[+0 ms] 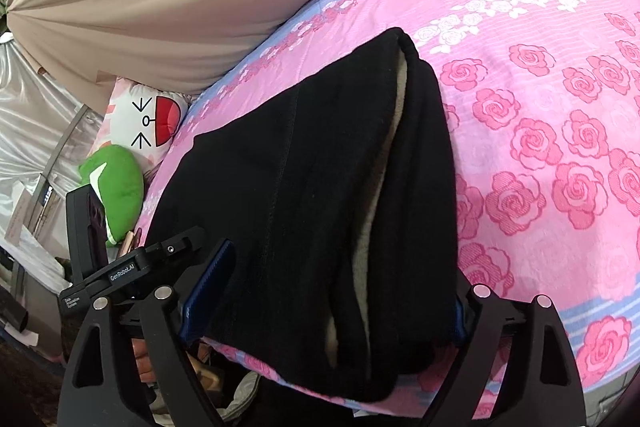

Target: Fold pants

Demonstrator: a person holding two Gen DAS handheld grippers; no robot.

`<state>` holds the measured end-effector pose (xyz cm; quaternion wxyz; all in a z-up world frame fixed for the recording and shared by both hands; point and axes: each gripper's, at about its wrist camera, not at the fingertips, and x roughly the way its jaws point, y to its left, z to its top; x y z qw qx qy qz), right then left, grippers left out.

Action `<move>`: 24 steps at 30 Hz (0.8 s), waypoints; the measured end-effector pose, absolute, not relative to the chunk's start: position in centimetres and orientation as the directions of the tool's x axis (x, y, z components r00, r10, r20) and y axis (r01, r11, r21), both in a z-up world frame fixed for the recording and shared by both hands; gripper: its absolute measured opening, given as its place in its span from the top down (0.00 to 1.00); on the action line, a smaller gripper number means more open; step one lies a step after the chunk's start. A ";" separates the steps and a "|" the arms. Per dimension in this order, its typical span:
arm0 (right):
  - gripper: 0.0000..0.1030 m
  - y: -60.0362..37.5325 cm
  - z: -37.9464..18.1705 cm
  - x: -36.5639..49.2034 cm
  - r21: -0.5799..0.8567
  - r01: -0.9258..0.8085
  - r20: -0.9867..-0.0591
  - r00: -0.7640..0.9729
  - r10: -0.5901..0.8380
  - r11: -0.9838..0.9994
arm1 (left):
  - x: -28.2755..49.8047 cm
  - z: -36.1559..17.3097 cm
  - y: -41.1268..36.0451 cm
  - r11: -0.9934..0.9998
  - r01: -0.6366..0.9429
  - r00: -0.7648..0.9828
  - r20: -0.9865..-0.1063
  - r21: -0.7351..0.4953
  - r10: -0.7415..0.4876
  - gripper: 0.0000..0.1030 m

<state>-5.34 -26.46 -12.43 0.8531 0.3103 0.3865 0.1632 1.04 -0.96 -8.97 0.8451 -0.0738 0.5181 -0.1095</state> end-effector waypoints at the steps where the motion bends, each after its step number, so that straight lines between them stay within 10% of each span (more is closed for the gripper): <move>1: 0.16 -26.5 -12.4 -5.3 0.660 -0.036 -0.556 0.649 0.520 0.751 | 1.1 -8.9 -1.0 0.964 0.107 0.436 -0.860 -0.243 -0.265 0.04; 6: 0.52 -27.2 -13.1 -5.2 0.681 -0.008 -0.553 0.650 0.521 0.733 | 0.9 -8.2 -0.8 0.959 0.111 0.437 -0.854 -0.260 -0.282 0.26; 13: 0.58 -26.7 -11.6 -5.8 0.662 -0.024 -0.547 0.668 0.505 0.749 | 0.2 -6.5 0.4 0.950 0.116 0.443 -0.841 -0.289 -0.310 0.64; 24: 0.53 -27.6 -12.2 -6.2 0.686 -0.009 -0.549 0.650 0.526 0.727 | -0.1 -6.7 -0.4 0.966 0.125 0.430 -0.865 -0.228 -0.260 0.56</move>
